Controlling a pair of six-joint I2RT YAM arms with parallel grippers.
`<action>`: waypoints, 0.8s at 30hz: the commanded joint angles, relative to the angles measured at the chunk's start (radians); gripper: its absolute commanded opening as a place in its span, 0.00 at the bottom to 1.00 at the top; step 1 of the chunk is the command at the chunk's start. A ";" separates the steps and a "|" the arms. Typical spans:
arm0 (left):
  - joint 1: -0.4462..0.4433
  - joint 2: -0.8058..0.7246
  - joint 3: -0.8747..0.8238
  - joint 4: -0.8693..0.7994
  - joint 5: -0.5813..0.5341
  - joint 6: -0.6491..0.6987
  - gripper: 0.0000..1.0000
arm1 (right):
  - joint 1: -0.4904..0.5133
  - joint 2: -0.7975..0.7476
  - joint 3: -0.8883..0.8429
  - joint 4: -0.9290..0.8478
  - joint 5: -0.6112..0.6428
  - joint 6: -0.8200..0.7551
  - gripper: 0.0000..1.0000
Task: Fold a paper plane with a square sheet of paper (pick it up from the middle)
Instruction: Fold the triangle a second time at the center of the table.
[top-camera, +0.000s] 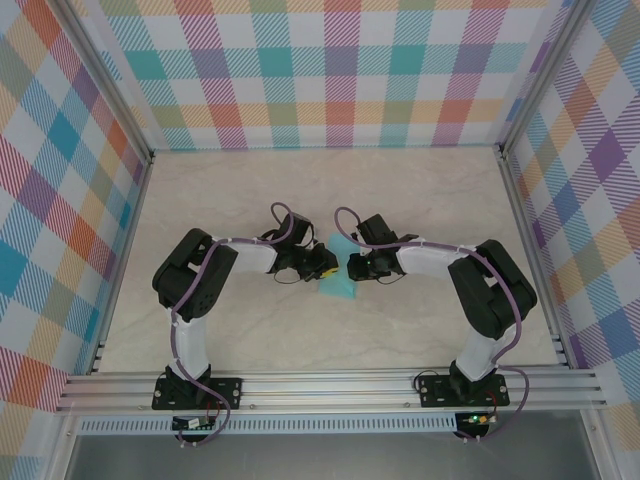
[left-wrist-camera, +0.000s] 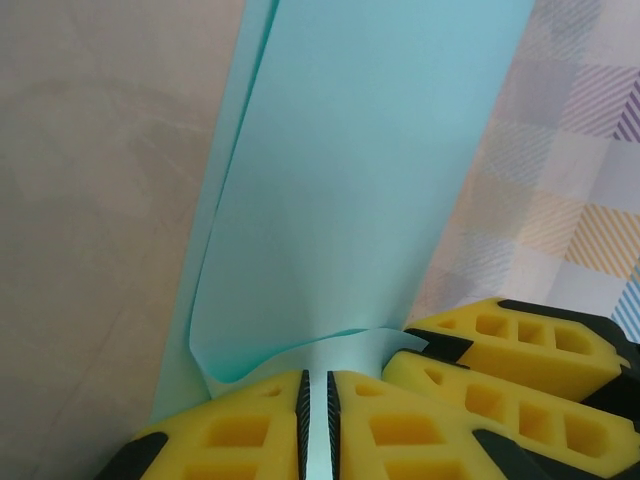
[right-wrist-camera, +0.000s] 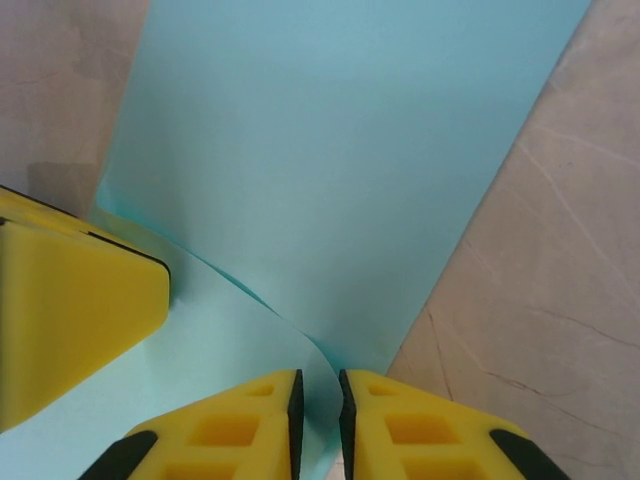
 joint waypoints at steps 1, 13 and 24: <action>-0.017 0.030 -0.018 -0.049 -0.024 0.028 0.15 | -0.008 -0.029 0.016 -0.028 -0.014 0.021 0.25; -0.019 0.040 -0.019 -0.044 -0.031 0.031 0.15 | -0.007 -0.221 -0.076 0.018 -0.210 0.160 0.29; -0.019 0.049 -0.014 -0.031 -0.020 0.031 0.15 | -0.007 -0.127 -0.081 0.070 -0.364 0.326 0.15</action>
